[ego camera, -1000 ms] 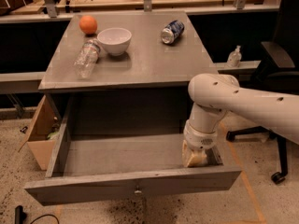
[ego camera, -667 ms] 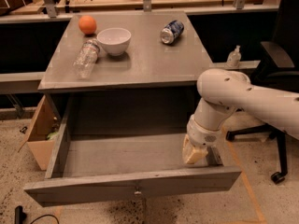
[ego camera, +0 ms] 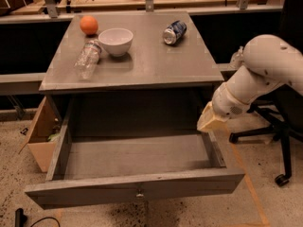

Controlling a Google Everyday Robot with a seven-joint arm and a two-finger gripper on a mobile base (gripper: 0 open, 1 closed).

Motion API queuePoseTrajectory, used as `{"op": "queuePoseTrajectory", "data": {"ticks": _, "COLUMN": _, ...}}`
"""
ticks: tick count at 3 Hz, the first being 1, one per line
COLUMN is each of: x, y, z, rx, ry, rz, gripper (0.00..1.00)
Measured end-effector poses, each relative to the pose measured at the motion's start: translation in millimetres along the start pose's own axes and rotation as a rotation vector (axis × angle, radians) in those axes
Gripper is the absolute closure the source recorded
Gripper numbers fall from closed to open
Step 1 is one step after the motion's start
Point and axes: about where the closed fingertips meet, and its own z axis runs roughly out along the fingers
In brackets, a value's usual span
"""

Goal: Open top drawer

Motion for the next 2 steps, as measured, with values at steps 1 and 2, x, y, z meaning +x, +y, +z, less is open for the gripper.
{"op": "queuePoseTrajectory", "data": {"ticks": 1, "x": 26, "y": -22, "z": -61, "rx": 0.106, "ry": -0.041, "rz": 0.097, "gripper": 1.00}}
{"op": "queuePoseTrajectory", "data": {"ticks": 2, "x": 22, "y": -31, "z": -75, "rx": 0.141, "ry": -0.047, "rz": 0.090, "gripper": 0.81}}
